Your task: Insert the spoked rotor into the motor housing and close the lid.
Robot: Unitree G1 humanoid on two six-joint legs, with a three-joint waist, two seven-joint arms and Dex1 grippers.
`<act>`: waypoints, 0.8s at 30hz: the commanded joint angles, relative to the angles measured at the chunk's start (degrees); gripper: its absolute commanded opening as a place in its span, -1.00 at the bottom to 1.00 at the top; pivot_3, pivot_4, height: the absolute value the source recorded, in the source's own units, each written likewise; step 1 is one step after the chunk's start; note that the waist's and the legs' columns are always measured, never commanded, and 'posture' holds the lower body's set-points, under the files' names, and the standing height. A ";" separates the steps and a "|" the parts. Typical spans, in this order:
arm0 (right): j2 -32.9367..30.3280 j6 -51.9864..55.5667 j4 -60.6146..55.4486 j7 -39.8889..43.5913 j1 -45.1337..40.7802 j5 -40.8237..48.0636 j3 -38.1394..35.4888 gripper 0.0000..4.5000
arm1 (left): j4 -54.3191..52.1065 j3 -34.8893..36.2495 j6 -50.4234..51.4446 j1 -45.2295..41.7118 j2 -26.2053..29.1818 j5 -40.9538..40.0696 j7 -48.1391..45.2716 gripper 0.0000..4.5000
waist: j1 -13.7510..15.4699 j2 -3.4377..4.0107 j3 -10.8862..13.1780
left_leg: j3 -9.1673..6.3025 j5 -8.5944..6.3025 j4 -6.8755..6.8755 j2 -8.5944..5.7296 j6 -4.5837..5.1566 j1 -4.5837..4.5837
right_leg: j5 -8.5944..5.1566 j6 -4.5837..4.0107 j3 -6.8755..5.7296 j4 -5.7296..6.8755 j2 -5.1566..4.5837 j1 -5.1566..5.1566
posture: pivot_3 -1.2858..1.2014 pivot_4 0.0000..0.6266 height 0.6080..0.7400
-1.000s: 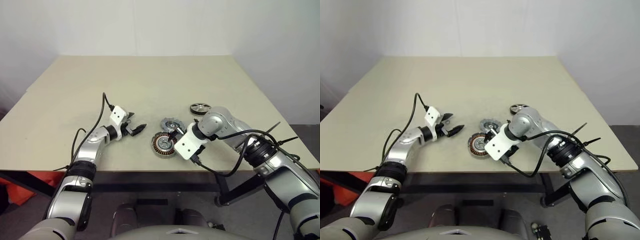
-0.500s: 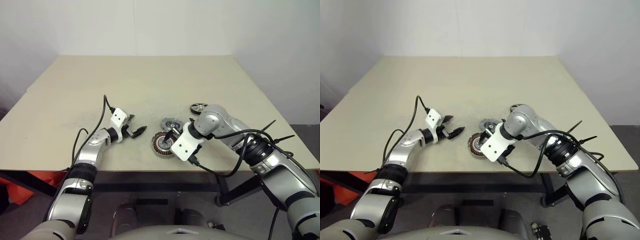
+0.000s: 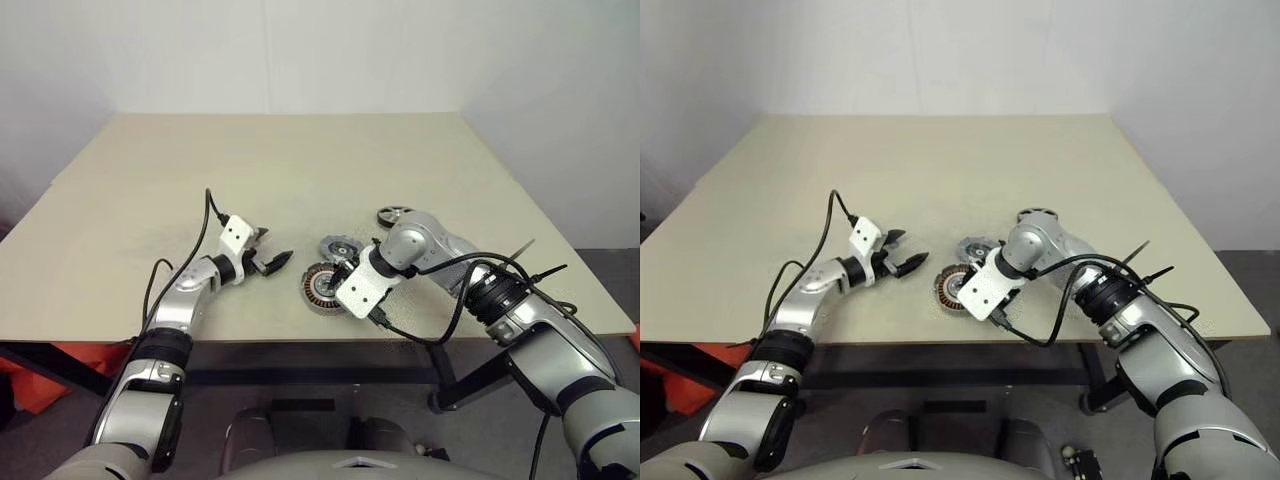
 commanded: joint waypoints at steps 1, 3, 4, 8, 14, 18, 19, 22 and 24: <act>0.70 -0.32 0.35 -1.10 -0.49 -0.59 0.05 -0.13 | -1.61 0.78 -0.23 -1.06 0.59 -0.76 0.67 1.00 | 0.04 -0.02 -0.01 | -0.01 0.00 0.00 0.00 0.00 0.00 | 0.03 -0.05 0.00 0.00 0.00 0.02 | 0.03 -1.00 1.00; 1.07 -0.03 0.86 -1.56 -0.67 -0.81 -0.13 -0.13 | -1.40 0.76 -0.28 -1.22 0.64 -0.80 0.74 1.00 | -0.16 -0.03 -0.02 | 0.00 0.00 0.00 0.00 0.00 0.02 | 0.18 -0.31 0.02 0.00 0.00 0.02 | 0.03 -1.00 1.00; 1.05 -0.03 1.30 -1.37 -0.89 -0.78 -0.16 -0.13 | -1.27 0.73 -0.35 -1.31 0.65 -0.80 0.82 1.00 | -0.26 -0.04 -0.02 | 0.00 0.00 0.00 0.00 0.00 0.03 | 0.18 -0.31 0.02 0.00 0.01 0.01 | 0.03 -1.00 1.00; 2.20 1.02 4.16 -3.82 -2.53 -1.51 -1.29 -0.13 | -0.53 0.68 -0.76 -1.71 0.67 -0.70 1.03 1.00 | -0.80 -0.04 -0.02 | 0.00 0.01 0.00 0.12 -0.01 0.05 | 0.19 -0.32 0.01 0.00 0.12 0.00 | 0.03 -1.00 1.00; 4.15 0.70 14.12 -7.53 -8.94 -2.62 -2.19 -0.13 | 0.24 0.57 -1.05 -2.04 0.64 -0.61 1.07 1.00 | -1.34 -0.03 0.02 | -0.01 0.02 0.00 0.10 -0.03 -0.12 | 0.06 -0.09 0.00 0.00 0.12 -0.27 | 0.03 -1.00 1.00; 5.72 -1.39 24.55 -12.08 -14.16 -4.97 -1.68 -0.13 | 0.04 0.59 -1.01 -2.02 0.85 -0.67 0.94 1.00 | -1.18 -0.03 0.05 | 0.00 0.02 0.01 0.06 -0.04 -0.40 | 0.11 -0.18 0.00 0.00 0.10 -0.47 | 0.03 -1.00 1.00; 6.20 -1.90 26.85 -13.06 -15.23 -5.48 -1.50 -0.13 | -0.03 0.64 -1.00 -1.99 0.96 -0.71 0.91 1.00 | -1.21 -0.03 0.05 | 0.00 0.02 0.02 0.05 -0.04 -0.41 | 0.15 -0.25 0.00 0.01 0.08 -0.48 | 0.03 -1.00 1.00; 8.20 -3.16 32.74 -16.67 -18.16 -6.89 -1.41 -0.13 | -0.20 0.97 -1.01 -1.71 1.48 -0.73 1.10 1.00 | -1.25 -0.03 0.05 | 0.01 0.03 0.02 0.06 -0.05 -0.49 | 0.38 -0.63 0.00 0.05 0.08 -0.58 | 0.03 -1.00 1.00; 9.46 -3.59 34.50 -17.14 -19.07 -6.65 -1.81 -0.13 | -0.18 1.21 -1.04 -1.44 1.85 -0.72 1.32 1.00 | -1.27 -0.03 0.05 | 0.01 0.04 0.02 0.11 -0.06 -0.68 | 0.36 -0.69 -0.02 0.07 0.12 -0.79 | 0.03 -1.00 1.00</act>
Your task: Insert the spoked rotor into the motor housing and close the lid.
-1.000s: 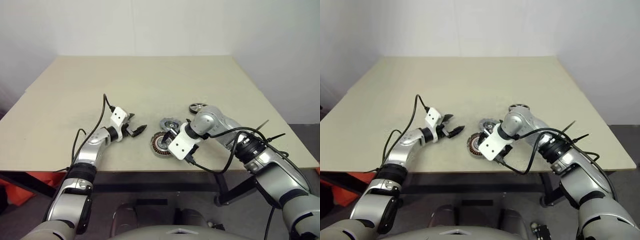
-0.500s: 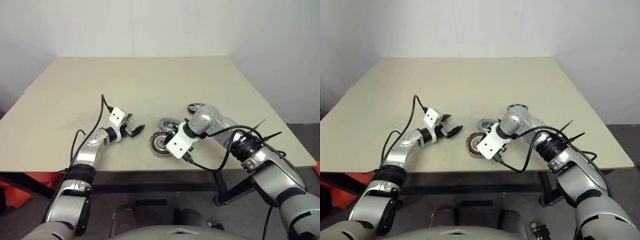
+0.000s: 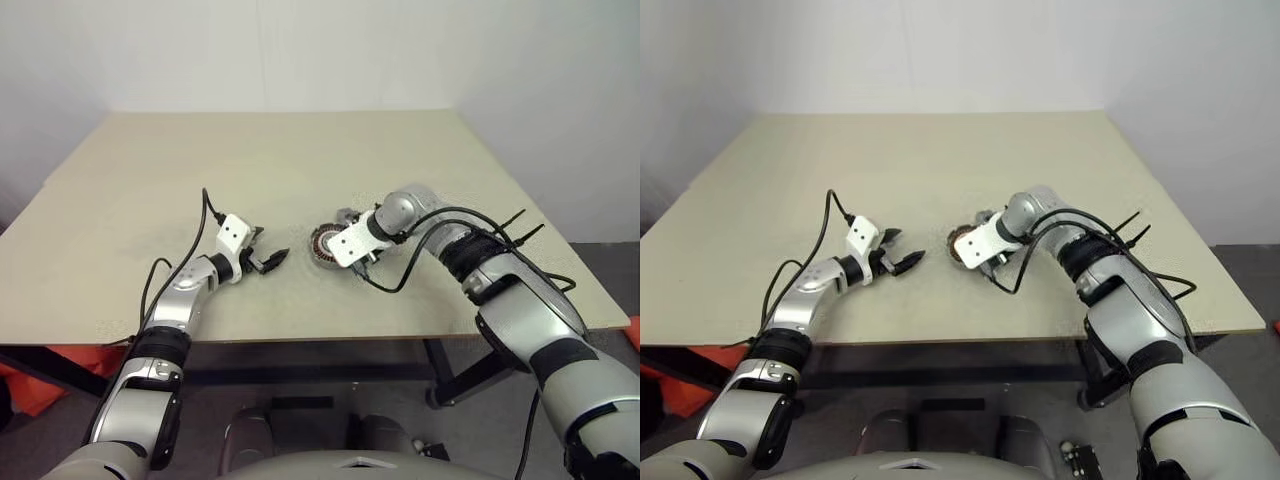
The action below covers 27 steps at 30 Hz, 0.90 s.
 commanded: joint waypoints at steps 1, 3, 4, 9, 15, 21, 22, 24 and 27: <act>1.66 -1.96 1.56 -2.09 -3.55 0.57 -1.78 -0.13 | -1.32 1.15 -0.71 -0.79 1.10 -0.71 0.37 1.00 | -0.11 0.00 0.00 | 0.00 -0.01 0.00 0.03 0.02 -0.18 | -0.04 -0.07 -0.04 -0.02 0.02 -0.15 | 0.03 -1.00 1.00; 2.18 -2.68 1.91 -1.89 -3.50 0.85 -1.92 -0.13 | -1.44 1.26 -0.68 -0.60 1.28 -0.79 0.52 1.00 | -0.18 0.00 0.00 | 0.02 -0.11 0.01 0.09 0.14 -0.35 | -0.08 -0.15 -0.06 -0.04 0.09 -0.31 | 0.03 -1.00 1.00; 2.40 -2.86 1.73 -1.46 -3.25 1.17 -2.08 -0.13 | -1.55 1.33 -0.65 -0.50 1.36 -0.82 0.59 1.00 | -0.18 0.00 0.00 | 0.03 -0.17 0.01 0.11 0.13 -0.34 | -0.10 -0.19 -0.07 -0.03 0.10 -0.32 | 0.03 -1.00 1.00; 3.12 -3.13 -1.33 1.54 -1.45 3.49 -3.05 0.03 | -1.39 1.55 -0.72 -0.26 1.57 -0.79 0.94 1.00 | -0.09 0.02 0.01 | 0.09 -0.19 0.02 0.37 0.05 -0.32 | -0.17 -0.28 -0.10 -0.06 0.27 -0.33 | 0.03 -1.00 1.00; 3.23 -2.37 -4.56 -0.56 -0.23 4.30 -4.43 0.92 | -0.49 1.40 -0.97 -0.73 1.42 -0.66 1.25 1.00 | 0.11 0.02 0.02 | 0.09 -0.08 0.07 0.54 -0.15 -0.17 | -0.16 -0.28 -0.09 0.08 0.34 -0.22 | 0.03 -1.00 1.00; 0.53 0.12 -12.62 0.46 1.69 5.66 -6.65 0.98 | -0.22 1.34 -0.85 -1.23 1.37 -1.12 0.38 1.00 | 0.25 0.02 0.02 | 0.09 -0.05 0.08 0.53 -0.19 -0.06 | -0.16 -0.28 -0.09 0.11 0.37 -0.11 | 0.03 -1.00 1.00; -0.39 1.75 -16.09 1.75 2.77 6.99 -7.58 0.98 | -0.29 1.38 -0.80 -1.35 1.58 -1.18 0.11 1.00 | 0.41 0.02 0.02 | 0.09 -0.05 0.07 0.53 -0.19 -0.06 | -0.16 -0.28 -0.09 0.11 0.37 -0.11 | 0.03 -1.00 1.00; -2.30 5.60 -23.05 4.08 5.17 9.63 -9.56 0.98 | -0.06 1.29 -1.18 -1.72 2.17 -0.75 0.00 1.00 | 0.61 0.01 0.02 | 0.09 -0.05 0.07 0.52 -0.19 -0.08 | -0.16 -0.28 -0.08 0.08 0.37 -0.11 | 0.03 -1.00 1.00; -4.03 12.53 -30.94 3.66 8.50 11.98 -13.00 0.98 | 1.37 1.34 -1.95 -2.57 2.37 -0.12 0.96 1.00 | 1.19 0.01 0.02 | 0.09 -0.06 0.07 0.54 -0.18 -0.07 | -0.16 -0.28 -0.07 0.06 0.42 -0.11 | 0.03 -1.00 1.00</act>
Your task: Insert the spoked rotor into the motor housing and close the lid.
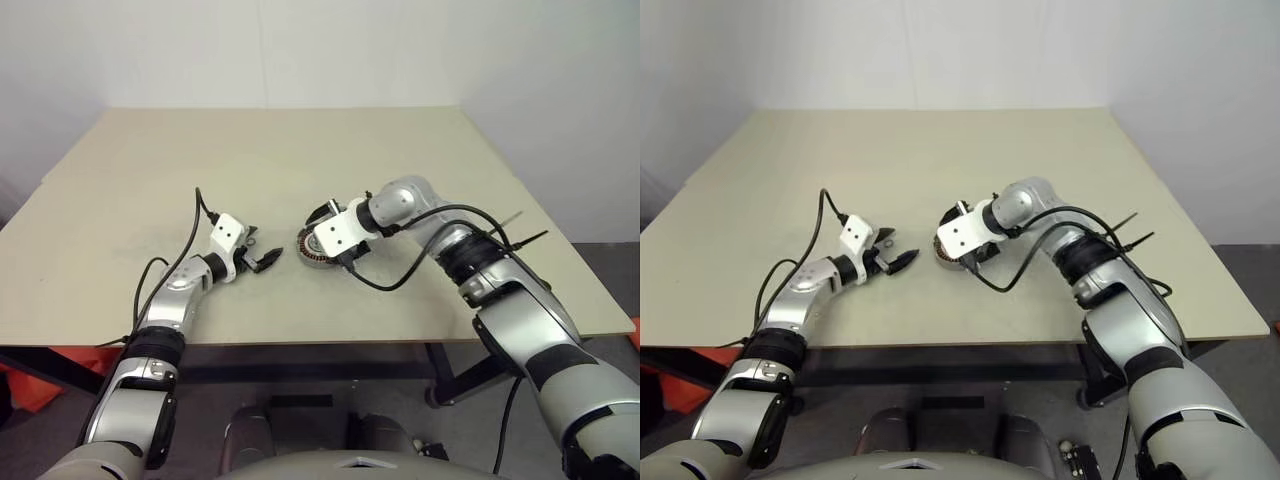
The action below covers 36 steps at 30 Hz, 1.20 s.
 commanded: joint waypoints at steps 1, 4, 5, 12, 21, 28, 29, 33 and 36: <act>-1.46 8.02 -9.38 -1.28 2.18 3.60 -5.69 0.98 | 1.27 0.85 -1.99 -2.52 0.38 0.26 1.39 1.00 | 0.33 0.00 0.00 | 0.00 0.00 0.00 0.03 0.00 0.01 | 0.00 0.00 0.00 0.00 0.03 0.00 | 0.03 -1.00 1.00; -2.18 14.98 -13.37 -4.15 4.31 4.28 -9.35 0.98 | 3.37 0.42 -2.41 -3.13 0.13 1.09 2.66 1.00 | 0.43 0.00 0.00 | 0.01 0.03 0.00 0.06 -0.05 0.10 | 0.00 0.01 0.03 0.03 0.06 0.04 | 0.03 -1.00 1.00; -2.38 16.83 -14.47 -4.86 4.91 4.51 -10.19 0.98 | 3.88 0.30 -2.49 -3.25 0.05 1.23 2.89 1.00 | 0.44 0.00 0.00 | 0.00 0.05 0.00 0.07 -0.08 0.13 | 0.00 0.01 0.03 0.03 0.07 0.07 | 0.03 -1.00 1.00; -4.48 26.34 -21.71 -7.77 10.40 6.51 -14.02 0.98 | 7.02 1.01 -1.76 -2.36 0.42 0.57 2.95 1.00 | 0.54 0.00 0.00 | 0.00 0.08 -0.04 0.09 -0.14 0.31 | -0.01 0.03 0.05 0.01 0.11 0.23 | 0.03 -1.00 1.00; -5.84 27.49 -18.84 -11.64 9.71 7.01 -14.86 1.00 | 7.46 1.23 -0.41 -0.39 1.02 0.86 4.01 0.72 | 0.38 0.04 -0.02 | 0.01 0.12 -0.10 0.11 -0.22 0.51 | -0.01 0.03 0.08 0.03 0.14 0.31 | 0.03 -1.00 1.00; -5.97 26.80 -16.44 -13.32 8.00 7.54 -14.72 1.00 | 6.39 1.75 -0.12 1.40 3.42 0.92 4.11 0.28 | 0.11 0.04 -0.03 | 0.03 0.14 -0.14 0.17 -0.25 0.56 | -0.01 0.03 0.10 0.03 0.21 0.30 | 0.03 -1.00 1.00; -6.03 26.70 -16.23 -13.47 7.86 7.60 -14.70 1.00 | 6.25 1.84 -0.04 1.54 3.59 0.85 4.26 0.28 | 0.10 0.05 -0.03 | 0.03 0.15 -0.17 0.17 -0.27 0.57 | -0.01 0.03 0.10 0.02 0.23 0.30 | 0.03 -1.00 1.00; -6.02 26.41 -15.54 -14.05 7.34 7.78 -14.66 1.00 | 6.17 1.99 0.16 1.70 3.93 0.83 5.02 0.14 | 0.03 0.05 -0.03 | 0.04 0.16 -0.19 0.17 -0.30 0.60 | -0.01 0.03 0.11 0.03 0.24 0.30 | 0.03 -1.00 1.00; -5.89 26.36 -15.34 -14.42 7.02 7.94 -14.58 1.00 | 6.25 1.80 0.17 1.61 3.95 1.00 5.32 -0.23 | -0.07 0.05 -0.03 | 0.04 0.17 -0.20 0.18 -0.32 0.63 | -0.01 0.03 0.12 0.04 0.24 0.30 | 0.03 -1.00 1.00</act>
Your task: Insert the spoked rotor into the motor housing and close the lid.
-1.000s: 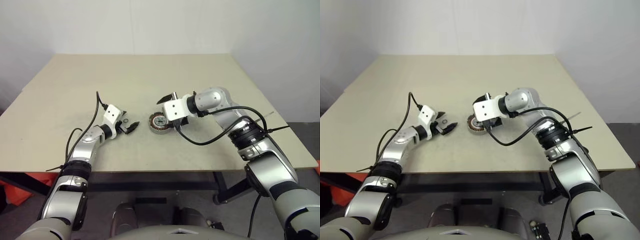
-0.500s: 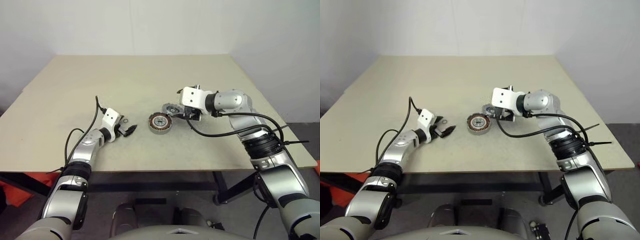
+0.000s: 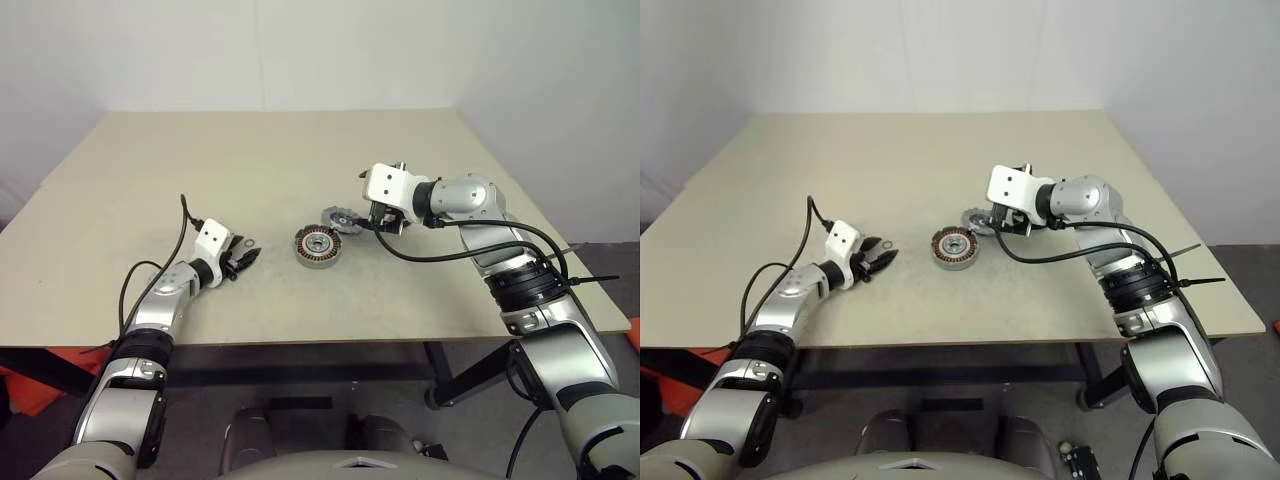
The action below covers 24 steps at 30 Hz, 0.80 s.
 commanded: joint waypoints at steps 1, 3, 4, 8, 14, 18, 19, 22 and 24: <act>-0.36 -0.73 -0.89 -0.94 -2.19 0.84 -1.37 1.00 | 1.12 1.11 1.25 0.81 1.60 0.66 1.41 -0.23 | -0.03 0.00 0.00 | 0.00 0.01 0.00 0.00 -0.01 0.01 | 0.00 0.00 0.00 0.01 0.00 0.00 | 0.03 -1.00 1.00; -0.31 -0.62 -1.04 -0.98 -2.32 1.06 -1.42 1.00 | 1.14 0.96 1.53 0.63 1.45 0.62 1.50 -0.23 | -0.03 0.00 0.00 | 0.00 0.01 0.00 0.00 -0.02 0.04 | 0.00 0.00 0.00 0.01 0.00 0.03 | 0.03 -1.00 1.00; -0.32 -0.57 -1.10 -1.00 -2.33 1.10 -1.43 1.00 | 1.14 0.87 1.61 0.61 1.40 0.62 1.51 -0.23 | -0.03 0.01 0.00 | 0.00 0.01 0.00 0.00 -0.02 0.04 | 0.00 0.00 0.00 0.01 0.00 0.03 | 0.03 -1.00 1.00; -0.50 -0.52 -1.14 -1.08 -2.30 1.14 -1.54 1.00 | 1.35 0.66 1.65 0.54 1.22 0.72 1.56 -0.23 | -0.03 0.01 -0.01 | 0.00 0.01 0.00 0.00 -0.02 0.04 | 0.00 0.00 0.01 0.01 0.00 0.04 | 0.03 -1.00 1.00; -0.57 -0.19 -1.47 -1.68 -2.29 1.27 -1.87 1.00 | 1.68 0.46 2.14 -0.01 0.93 0.64 1.26 -0.74 | 0.03 0.02 -0.01 | 0.00 0.02 0.00 -0.01 -0.04 0.04 | 0.00 0.00 0.01 0.02 0.00 0.04 | 0.03 -1.00 1.00; -0.70 0.04 -1.79 -1.95 -2.26 1.45 -2.06 1.00 | 2.31 0.21 1.99 -0.52 0.90 1.08 1.38 -0.88 | 0.49 0.04 -0.02 | -0.01 0.02 0.00 -0.02 -0.04 0.04 | 0.00 0.00 0.01 0.01 -0.01 0.06 | 0.03 -1.00 1.00; -0.77 0.13 -1.86 -2.04 -2.22 1.48 -2.13 1.00 | 2.41 0.16 1.91 -0.62 0.86 1.09 1.29 -0.88 | 0.52 0.04 -0.02 | -0.01 0.02 0.00 -0.02 -0.04 0.03 | 0.00 0.00 0.01 0.01 -0.01 0.07 | 0.03 -1.00 1.00; -0.95 0.38 -2.15 -2.34 -1.95 1.55 -2.30 1.00 | 2.53 0.04 1.75 -0.79 0.67 1.13 1.11 -0.88 | 0.53 0.05 -0.03 | -0.01 0.03 0.00 -0.03 -0.04 0.03 | 0.00 0.00 0.01 0.01 -0.01 0.08 | 0.03 -1.00 1.00; -1.00 0.56 -2.52 -2.51 -1.63 1.63 -2.33 1.00 | 2.72 0.06 1.60 -0.91 0.46 1.03 1.02 -0.88 | 0.53 0.06 -0.04 | -0.02 0.03 0.00 -0.03 -0.05 0.03 | 0.00 0.00 0.01 0.01 -0.01 0.08 | 0.03 -1.00 1.00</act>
